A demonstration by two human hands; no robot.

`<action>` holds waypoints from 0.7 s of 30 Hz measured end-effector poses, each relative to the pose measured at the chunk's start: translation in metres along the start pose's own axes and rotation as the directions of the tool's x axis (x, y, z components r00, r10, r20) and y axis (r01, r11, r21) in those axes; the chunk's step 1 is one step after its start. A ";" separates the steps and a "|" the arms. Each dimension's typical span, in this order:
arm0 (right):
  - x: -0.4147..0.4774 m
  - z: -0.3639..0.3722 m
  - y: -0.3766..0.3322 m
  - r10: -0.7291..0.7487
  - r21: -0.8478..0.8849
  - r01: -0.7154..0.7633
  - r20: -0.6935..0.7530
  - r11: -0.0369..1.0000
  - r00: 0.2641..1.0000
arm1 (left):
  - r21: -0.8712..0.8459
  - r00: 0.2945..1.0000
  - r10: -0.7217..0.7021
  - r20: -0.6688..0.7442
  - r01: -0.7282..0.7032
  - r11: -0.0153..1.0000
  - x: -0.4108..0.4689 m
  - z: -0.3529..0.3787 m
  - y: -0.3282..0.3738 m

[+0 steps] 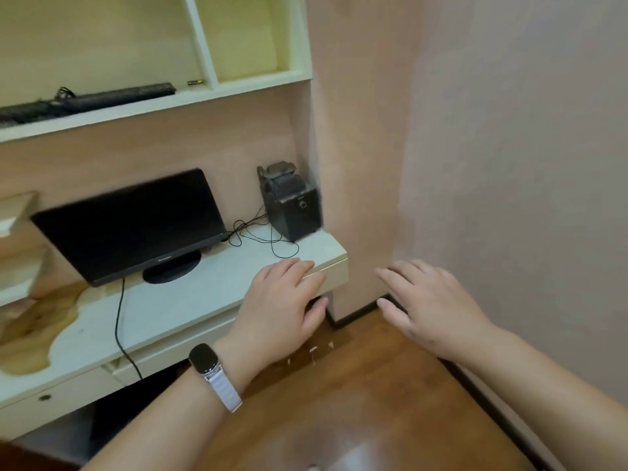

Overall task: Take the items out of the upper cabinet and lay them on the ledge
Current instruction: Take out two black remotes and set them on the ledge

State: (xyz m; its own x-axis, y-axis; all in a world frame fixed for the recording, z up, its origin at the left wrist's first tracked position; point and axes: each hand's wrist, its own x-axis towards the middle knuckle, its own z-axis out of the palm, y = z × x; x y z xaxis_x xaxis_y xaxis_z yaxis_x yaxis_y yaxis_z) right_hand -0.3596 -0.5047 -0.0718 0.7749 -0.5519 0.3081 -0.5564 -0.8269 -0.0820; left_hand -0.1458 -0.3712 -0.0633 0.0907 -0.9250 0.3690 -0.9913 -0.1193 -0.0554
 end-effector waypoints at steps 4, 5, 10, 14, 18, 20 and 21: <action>0.053 0.014 0.002 -0.005 -0.023 0.006 0.027 1.000 1.000 | -0.003 0.999 -0.023 -0.039 0.023 1.000 0.025 0.019 -0.043; 0.066 0.019 0.004 -0.005 -0.039 0.006 0.032 0.999 0.999 | -0.011 0.999 -0.036 -0.034 0.035 0.999 0.033 0.024 -0.054; 0.144 0.035 0.007 0.026 -0.087 -0.020 0.075 0.996 0.997 | -0.075 0.999 -0.053 -0.012 0.052 0.996 0.085 0.051 -0.116; 0.223 0.038 -0.001 0.023 -0.129 -0.013 0.073 0.992 0.997 | -0.082 0.993 -0.028 -0.113 0.019 0.996 0.140 0.059 -0.179; 0.289 0.037 -0.005 0.052 -0.162 -0.044 0.049 0.986 0.997 | -0.075 0.980 0.023 -0.199 -0.038 0.996 0.190 0.070 -0.227; 0.314 0.035 -0.003 0.061 -0.185 -0.053 0.037 0.981 0.997 | -0.074 0.960 0.059 -0.273 -0.083 0.994 0.215 0.070 -0.241; 0.326 0.033 0.000 0.069 -0.185 -0.063 0.028 0.981 0.997 | -0.077 0.947 0.075 -0.311 -0.104 0.992 0.228 0.069 -0.246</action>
State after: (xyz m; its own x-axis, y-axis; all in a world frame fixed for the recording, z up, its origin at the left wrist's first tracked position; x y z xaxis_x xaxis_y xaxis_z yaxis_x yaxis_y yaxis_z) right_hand -0.0972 -0.6877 -0.0026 0.7427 -0.6105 0.2750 -0.6498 -0.7563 0.0759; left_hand 0.1251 -0.5774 -0.0298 -0.0183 -0.7729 0.6342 -0.9997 0.0055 -0.0222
